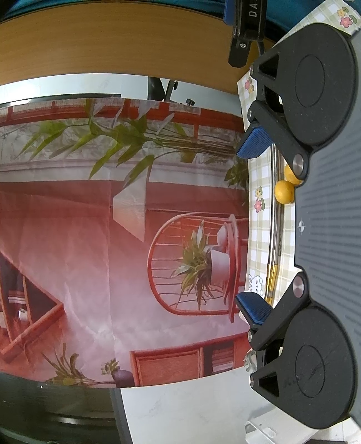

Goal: Organize fruits

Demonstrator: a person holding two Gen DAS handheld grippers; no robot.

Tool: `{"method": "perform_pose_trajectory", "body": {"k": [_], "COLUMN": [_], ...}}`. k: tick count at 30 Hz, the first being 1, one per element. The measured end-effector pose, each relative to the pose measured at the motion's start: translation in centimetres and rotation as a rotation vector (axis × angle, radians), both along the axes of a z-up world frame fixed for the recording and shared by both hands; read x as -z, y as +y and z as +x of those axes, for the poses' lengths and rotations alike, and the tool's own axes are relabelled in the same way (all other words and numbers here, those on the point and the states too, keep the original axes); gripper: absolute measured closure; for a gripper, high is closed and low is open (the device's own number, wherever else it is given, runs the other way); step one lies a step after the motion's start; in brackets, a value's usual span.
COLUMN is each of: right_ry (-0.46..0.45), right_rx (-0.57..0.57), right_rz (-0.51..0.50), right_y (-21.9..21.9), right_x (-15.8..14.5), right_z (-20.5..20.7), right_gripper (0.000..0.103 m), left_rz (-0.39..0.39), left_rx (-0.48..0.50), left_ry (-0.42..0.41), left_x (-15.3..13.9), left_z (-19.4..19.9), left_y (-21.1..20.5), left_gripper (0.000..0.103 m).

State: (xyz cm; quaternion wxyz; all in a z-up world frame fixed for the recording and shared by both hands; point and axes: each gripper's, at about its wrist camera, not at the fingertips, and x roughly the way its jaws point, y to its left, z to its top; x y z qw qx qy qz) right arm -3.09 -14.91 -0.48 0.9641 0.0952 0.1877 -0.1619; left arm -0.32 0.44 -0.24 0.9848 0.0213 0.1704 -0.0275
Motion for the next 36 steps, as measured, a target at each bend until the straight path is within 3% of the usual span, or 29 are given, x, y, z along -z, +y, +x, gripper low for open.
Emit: {"method": "perform_pose_trajectory", "body": {"k": [9,18,21,24,30,36], "right_ry": [0.002,0.058,0.088,0.062,0.014,0.076], "right_rx": [-0.011,0.041,0.058,0.056,0.060,-0.001], "right_rz": [0.029,0.065,0.093,0.087,0.110,0.105], "right_y": [-0.4,-2.0,-3.0,-3.7,-5.7,-7.3], "right_x": [0.9,4.3,5.8,7.3,9.9,11.6], "right_z": [0.5,2.6,3.4,4.0,4.9,6.7], "right_gripper": [0.000,0.000,0.000,0.000,0.000,0.000], "left_rz": [0.073,0.063,0.026,-0.007,0.056,0.036], "left_rx": [-0.064,-0.050,-0.048,-0.026,-0.009,0.015], "left_ry": [0.008,0.103,0.130,0.171,0.192,0.264], "left_x": [1.2,4.0,5.1,6.2,8.2,10.5], "left_z": [1.5,5.0,6.2,7.5,9.7,12.5], "left_y": [-0.1,1.6,2.3,2.9,2.9,2.8], "left_gripper": [0.000,0.000,0.000,0.000,0.001,0.011]}}
